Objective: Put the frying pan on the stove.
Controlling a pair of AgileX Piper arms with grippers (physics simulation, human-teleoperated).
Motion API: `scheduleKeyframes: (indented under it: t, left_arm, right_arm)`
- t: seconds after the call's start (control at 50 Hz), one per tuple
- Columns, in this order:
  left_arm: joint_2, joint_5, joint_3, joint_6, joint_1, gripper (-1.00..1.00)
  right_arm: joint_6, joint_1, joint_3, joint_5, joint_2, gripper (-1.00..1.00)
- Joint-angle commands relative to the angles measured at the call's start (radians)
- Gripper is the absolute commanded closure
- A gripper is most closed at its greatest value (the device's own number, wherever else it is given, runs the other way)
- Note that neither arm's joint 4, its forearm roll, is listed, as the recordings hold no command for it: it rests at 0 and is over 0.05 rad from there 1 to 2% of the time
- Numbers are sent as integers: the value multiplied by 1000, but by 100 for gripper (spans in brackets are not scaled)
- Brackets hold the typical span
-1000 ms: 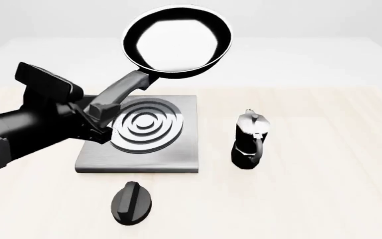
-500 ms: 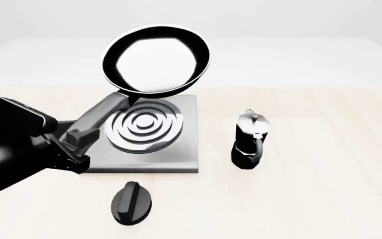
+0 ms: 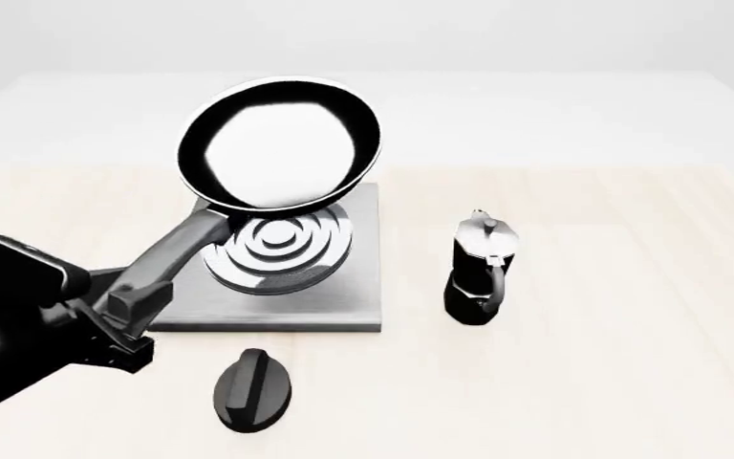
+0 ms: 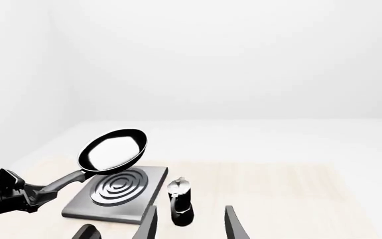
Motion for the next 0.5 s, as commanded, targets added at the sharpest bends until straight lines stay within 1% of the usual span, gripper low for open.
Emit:
scheduleKeyframes:
  t: [0.02,0.4,0.5]
  left_arm:
    - [-45,-14,24,3,10,100]
    - [-30,-71,89,-11,29,100]
    - [-20,-84,94,-11,33,100]
  right_arm:
    - [0,0,0,0,0,-100]
    - [0,-1,2,0,0,-100]
    - [0,-1,2,0,0,-100]
